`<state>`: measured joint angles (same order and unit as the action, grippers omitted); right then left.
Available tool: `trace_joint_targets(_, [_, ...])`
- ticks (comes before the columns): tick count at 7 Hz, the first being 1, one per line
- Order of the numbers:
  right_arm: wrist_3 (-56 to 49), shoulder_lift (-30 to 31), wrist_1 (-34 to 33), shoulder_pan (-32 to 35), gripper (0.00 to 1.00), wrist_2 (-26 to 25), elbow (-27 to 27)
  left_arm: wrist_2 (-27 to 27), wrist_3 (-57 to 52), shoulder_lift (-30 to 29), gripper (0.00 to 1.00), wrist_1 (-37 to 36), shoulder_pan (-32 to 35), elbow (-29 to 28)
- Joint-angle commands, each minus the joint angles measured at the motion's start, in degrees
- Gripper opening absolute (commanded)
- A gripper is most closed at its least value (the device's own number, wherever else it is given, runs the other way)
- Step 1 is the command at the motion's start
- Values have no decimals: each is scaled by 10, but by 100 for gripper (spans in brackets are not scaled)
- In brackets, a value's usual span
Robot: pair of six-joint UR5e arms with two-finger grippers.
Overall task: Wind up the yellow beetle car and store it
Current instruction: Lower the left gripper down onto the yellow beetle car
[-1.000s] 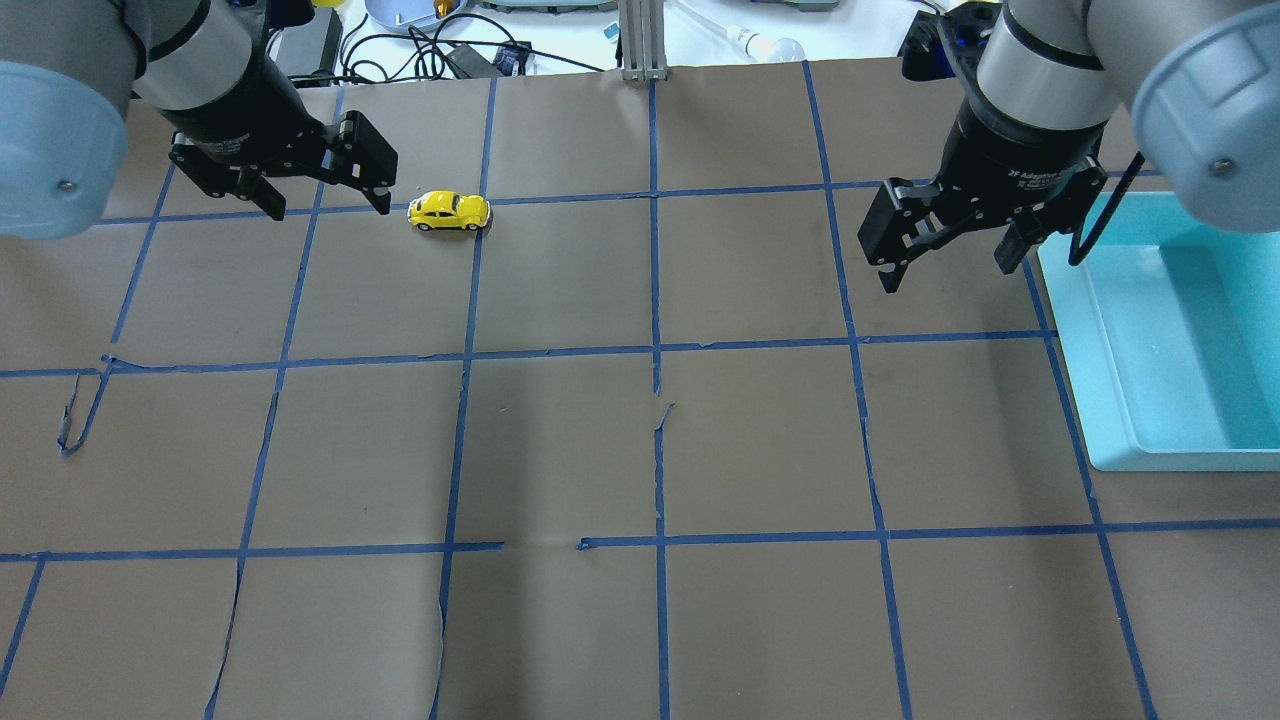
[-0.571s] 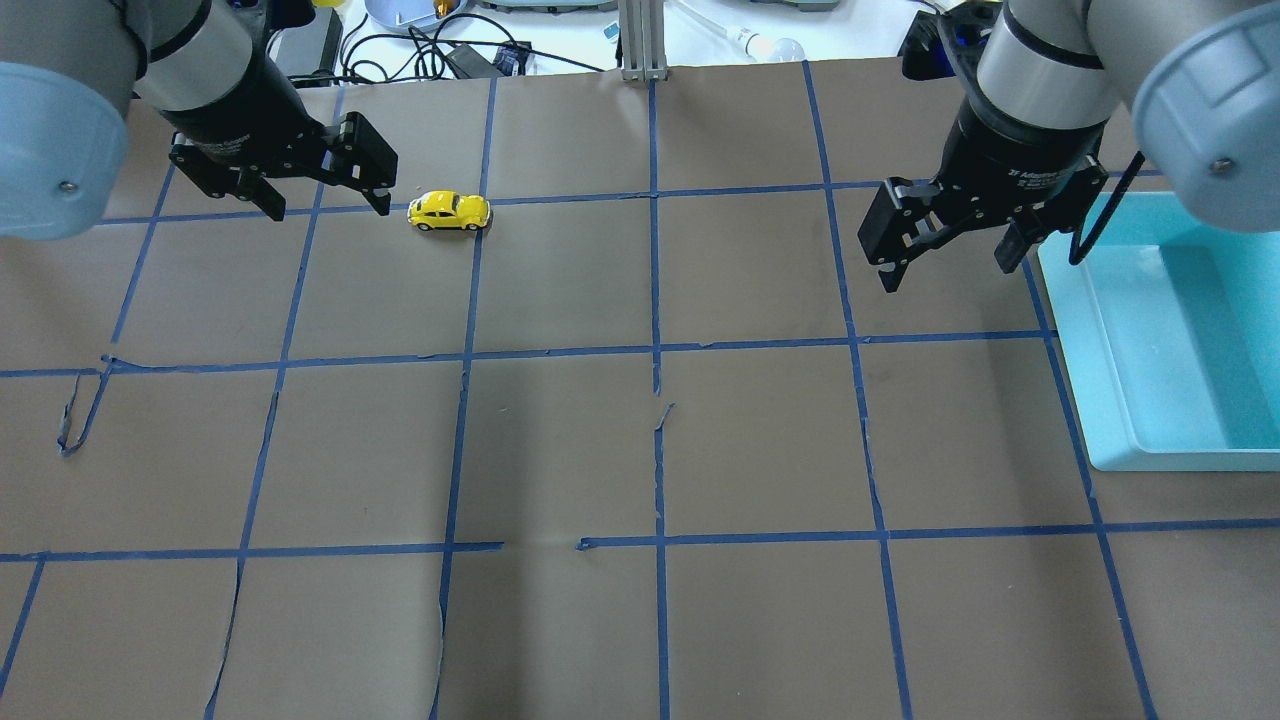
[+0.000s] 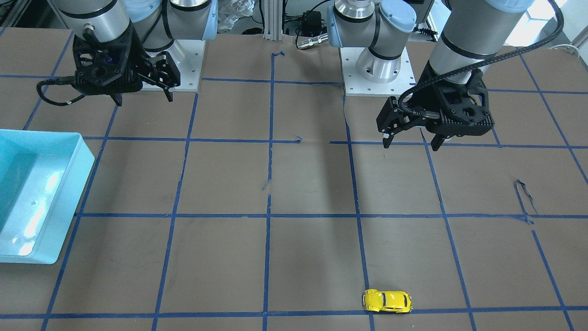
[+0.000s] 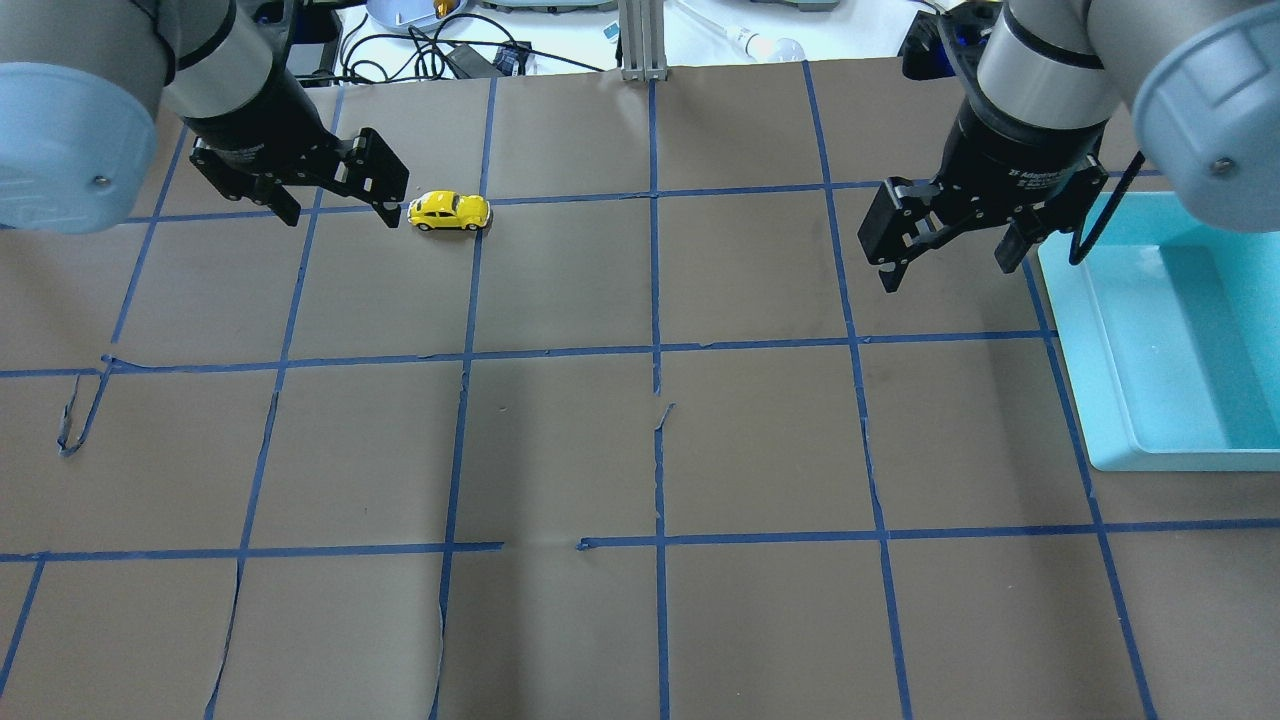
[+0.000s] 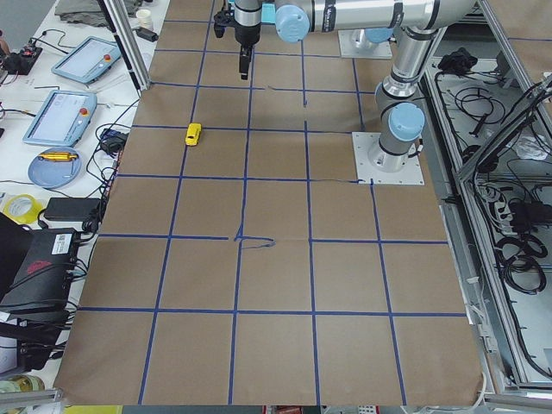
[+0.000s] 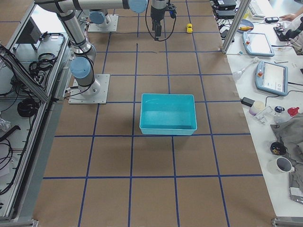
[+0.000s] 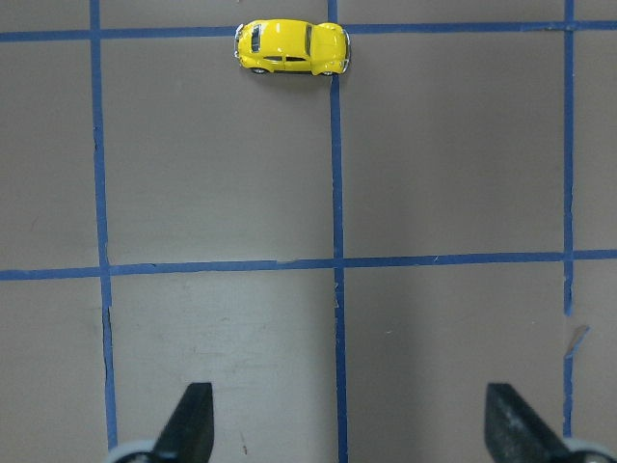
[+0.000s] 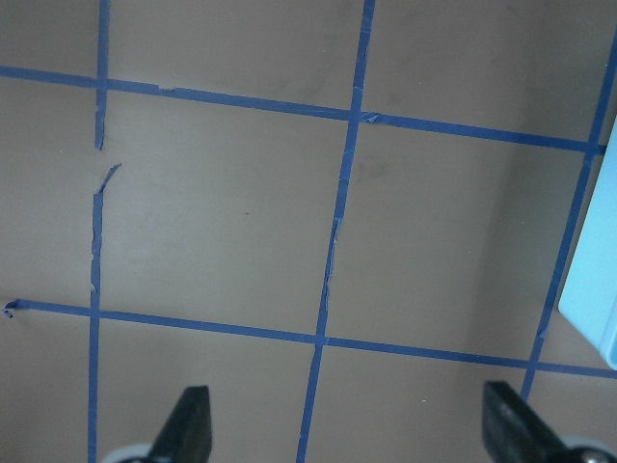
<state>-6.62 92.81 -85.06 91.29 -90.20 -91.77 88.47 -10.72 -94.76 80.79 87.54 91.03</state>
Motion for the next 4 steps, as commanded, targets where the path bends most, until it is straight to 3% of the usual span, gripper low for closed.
trace_joint_targets(1, [-1, 0, 0, -1, 100, 0, -1, -1, -232, -70, 100, -52, 0, 1])
trace_joint_targets(4, [0, 0, -2, -1, 100, 0, 0, 1, -589, -232, 100, -192, -4, -42])
